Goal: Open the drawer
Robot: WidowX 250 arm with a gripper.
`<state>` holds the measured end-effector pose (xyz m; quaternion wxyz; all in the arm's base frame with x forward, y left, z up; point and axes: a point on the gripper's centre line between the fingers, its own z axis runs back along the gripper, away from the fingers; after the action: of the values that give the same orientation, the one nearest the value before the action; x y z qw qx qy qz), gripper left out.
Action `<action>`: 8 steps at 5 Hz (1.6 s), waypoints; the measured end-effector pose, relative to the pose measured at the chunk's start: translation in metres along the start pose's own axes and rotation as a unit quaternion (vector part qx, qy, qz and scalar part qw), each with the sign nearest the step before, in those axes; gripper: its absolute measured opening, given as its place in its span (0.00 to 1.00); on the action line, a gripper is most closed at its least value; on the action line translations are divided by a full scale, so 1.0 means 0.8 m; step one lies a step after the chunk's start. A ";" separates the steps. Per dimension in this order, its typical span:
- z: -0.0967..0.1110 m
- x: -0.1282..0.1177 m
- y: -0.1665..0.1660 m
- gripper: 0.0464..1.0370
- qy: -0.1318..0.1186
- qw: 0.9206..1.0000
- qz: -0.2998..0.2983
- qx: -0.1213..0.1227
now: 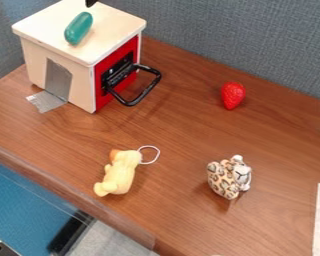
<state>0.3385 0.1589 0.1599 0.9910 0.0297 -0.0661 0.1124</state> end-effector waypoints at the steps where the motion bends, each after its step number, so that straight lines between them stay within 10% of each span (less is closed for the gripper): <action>1: -0.018 -0.003 -0.002 0.96 0.020 1.000 0.001 -0.005; 4: -0.040 0.001 -0.119 0.96 0.015 0.993 -0.115 0.026; 5: -0.055 0.007 -0.152 0.96 -0.001 0.990 -0.126 0.071; 8: -0.143 -0.007 -0.172 0.96 0.052 0.983 -0.124 0.125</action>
<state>0.3785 0.0318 0.0401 0.9878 0.1556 0.0048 -0.0030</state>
